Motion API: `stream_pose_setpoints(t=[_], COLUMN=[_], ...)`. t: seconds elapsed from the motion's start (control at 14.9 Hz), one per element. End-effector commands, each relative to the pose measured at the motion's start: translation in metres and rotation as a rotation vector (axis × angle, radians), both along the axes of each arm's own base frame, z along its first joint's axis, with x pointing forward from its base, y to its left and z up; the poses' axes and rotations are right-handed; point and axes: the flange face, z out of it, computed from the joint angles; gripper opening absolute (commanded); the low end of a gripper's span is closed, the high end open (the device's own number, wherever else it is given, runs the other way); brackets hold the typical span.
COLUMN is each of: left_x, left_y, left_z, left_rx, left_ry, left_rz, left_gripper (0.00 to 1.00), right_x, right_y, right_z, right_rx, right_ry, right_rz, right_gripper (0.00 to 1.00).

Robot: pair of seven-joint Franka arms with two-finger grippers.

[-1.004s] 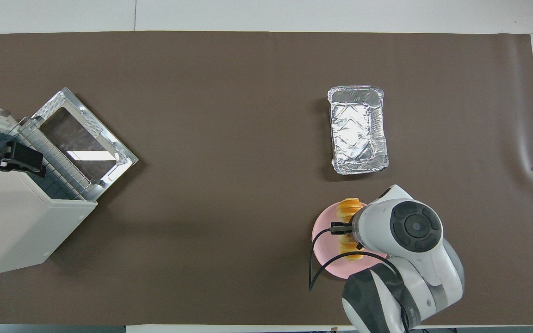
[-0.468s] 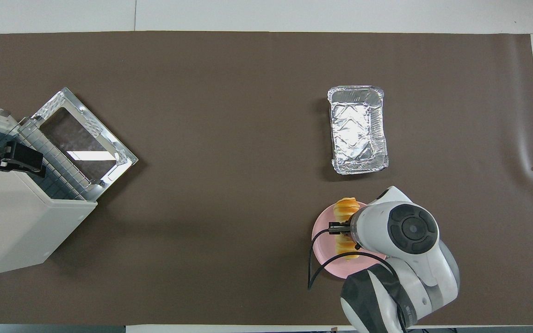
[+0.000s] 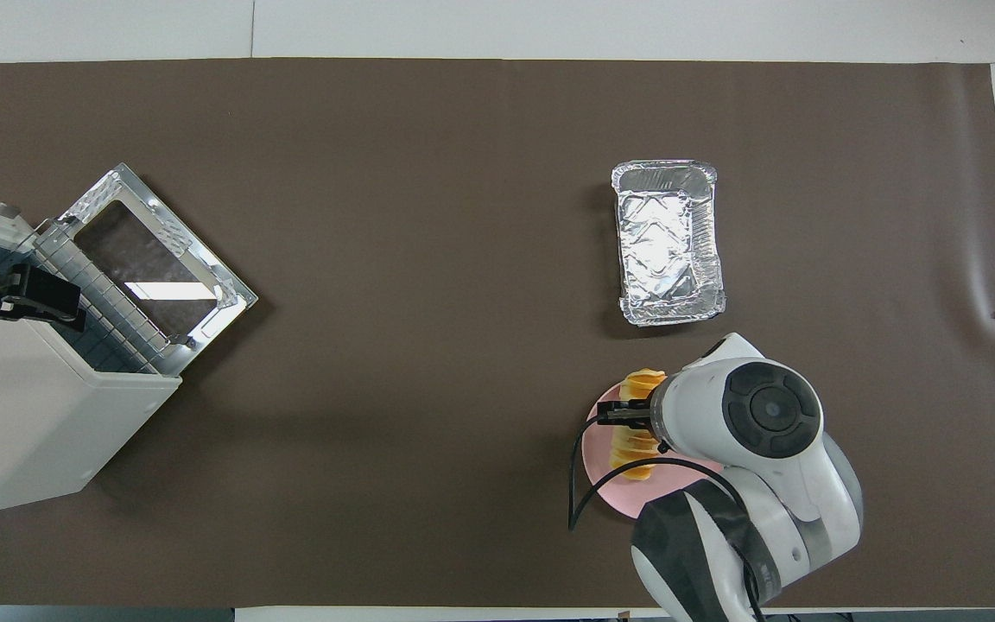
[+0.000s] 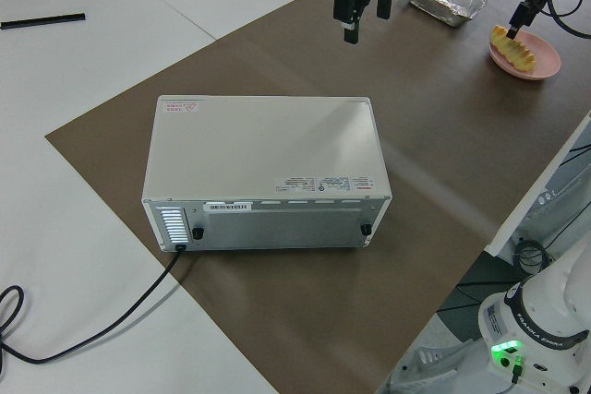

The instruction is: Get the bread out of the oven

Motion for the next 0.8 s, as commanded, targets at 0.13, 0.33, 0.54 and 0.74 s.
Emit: stream_pose_setpoints(t=[0.13, 0.33, 0.54, 0.74], left_x=[-0.006, -0.006, -0.006, -0.006], left_y=[0.004, 0.004, 0.004, 0.004], left_z=[0.004, 0.004, 0.004, 0.004], left_rx=[-0.001, -0.001, -0.001, -0.001], left_ry=[-0.001, -0.001, -0.001, -0.001], left_rz=[0.005, 0.005, 0.005, 0.005], left_gripper=[1.0, 1.0, 1.0, 1.0], right_x=[0.066, 0.1, 0.118, 0.113], right_y=[-0.02, -0.073, -0.122, -0.165], right_z=[0.082, 0.146, 0.192, 0.222], right_rx=[0.029, 0.068, 0.068, 0.035], right_ry=[-0.028, -0.153, -0.217, -0.161], right_rz=[-0.082, -0.079, -0.041, 0.071], right_gripper=[1.0, 1.0, 1.0, 1.0])
